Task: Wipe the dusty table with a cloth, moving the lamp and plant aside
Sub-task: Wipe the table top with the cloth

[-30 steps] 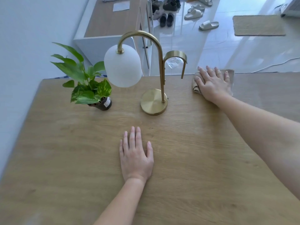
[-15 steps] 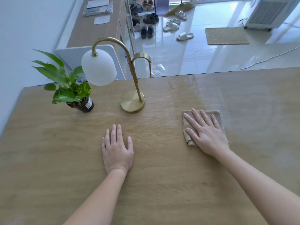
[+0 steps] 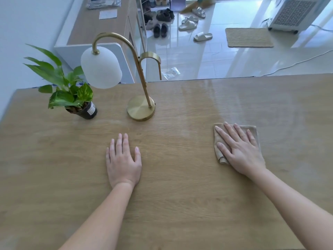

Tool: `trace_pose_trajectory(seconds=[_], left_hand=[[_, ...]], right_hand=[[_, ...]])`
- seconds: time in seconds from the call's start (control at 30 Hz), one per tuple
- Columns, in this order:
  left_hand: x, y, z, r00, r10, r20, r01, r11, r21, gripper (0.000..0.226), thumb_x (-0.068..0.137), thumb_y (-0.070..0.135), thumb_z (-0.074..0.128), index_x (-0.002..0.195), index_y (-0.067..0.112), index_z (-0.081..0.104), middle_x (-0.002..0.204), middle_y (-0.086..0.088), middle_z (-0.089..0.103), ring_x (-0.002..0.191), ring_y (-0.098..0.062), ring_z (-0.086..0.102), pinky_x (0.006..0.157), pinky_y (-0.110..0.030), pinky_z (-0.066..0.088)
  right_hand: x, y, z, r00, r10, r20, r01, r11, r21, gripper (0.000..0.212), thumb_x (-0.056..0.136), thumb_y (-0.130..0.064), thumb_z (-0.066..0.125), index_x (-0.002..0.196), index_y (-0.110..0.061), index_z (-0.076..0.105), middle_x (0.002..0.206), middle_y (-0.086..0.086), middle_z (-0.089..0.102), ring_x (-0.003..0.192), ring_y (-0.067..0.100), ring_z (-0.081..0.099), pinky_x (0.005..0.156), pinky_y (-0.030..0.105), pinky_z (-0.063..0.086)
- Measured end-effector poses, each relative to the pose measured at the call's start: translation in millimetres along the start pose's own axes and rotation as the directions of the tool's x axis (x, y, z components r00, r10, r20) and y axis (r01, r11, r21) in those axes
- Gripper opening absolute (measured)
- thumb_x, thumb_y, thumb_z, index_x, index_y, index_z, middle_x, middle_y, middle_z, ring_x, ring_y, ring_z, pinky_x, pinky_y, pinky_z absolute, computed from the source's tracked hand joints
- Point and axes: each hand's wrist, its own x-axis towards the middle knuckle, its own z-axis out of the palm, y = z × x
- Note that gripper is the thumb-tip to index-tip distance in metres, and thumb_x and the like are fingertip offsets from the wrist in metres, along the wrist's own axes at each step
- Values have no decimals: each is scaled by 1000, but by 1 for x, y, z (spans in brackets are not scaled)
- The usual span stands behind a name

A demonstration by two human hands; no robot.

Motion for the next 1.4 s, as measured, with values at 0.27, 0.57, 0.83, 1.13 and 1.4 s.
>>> trace_pose_trajectory(seconds=[0.27,0.57,0.83,1.13,1.4], left_hand=[[3,-2,0,1000,-2,4,2,1000,10,70,107,55,30,169,23,31,175,2,29,164,-22,18,133,-46,18],[6,-5,7,1000,2,-5,-2,1000,16,70,105,55,33,168,24,34,175,3,30,164,-21,19,132,-45,18],[9,-7,4,1000,3,21,-4,1000,22,71,105,56,31,168,24,32,176,3,28,164,-21,18,133,-46,17],[3,-3,-2,1000,3,28,-3,1000,1,66,110,50,42,168,22,31,175,0,29,164,-24,19,133,-49,18],[0,-2,-2,1000,20,19,-19,1000,-22,66,109,50,35,168,20,32,174,-4,32,163,-28,22,133,-51,18]], right_hand=[[135,10,-30,997,68,-41,-67,997,32,60,104,-74,10,161,-61,-2,175,-22,-2,164,12,-1,132,48,0],[243,11,-59,983,179,-43,-176,982,71,66,101,-75,11,164,-55,13,177,-14,12,163,15,6,131,50,-3],[198,21,-46,999,40,-21,-39,999,30,60,105,-70,12,163,-59,3,175,-21,-3,163,9,-4,132,46,-5],[17,44,-8,1000,27,9,-28,999,43,58,103,-73,11,158,-66,-3,172,-29,-8,160,1,-13,132,40,-7],[-60,49,11,999,50,18,-50,999,17,60,103,-72,14,160,-64,-3,172,-30,-8,159,-1,-16,131,38,-9]])
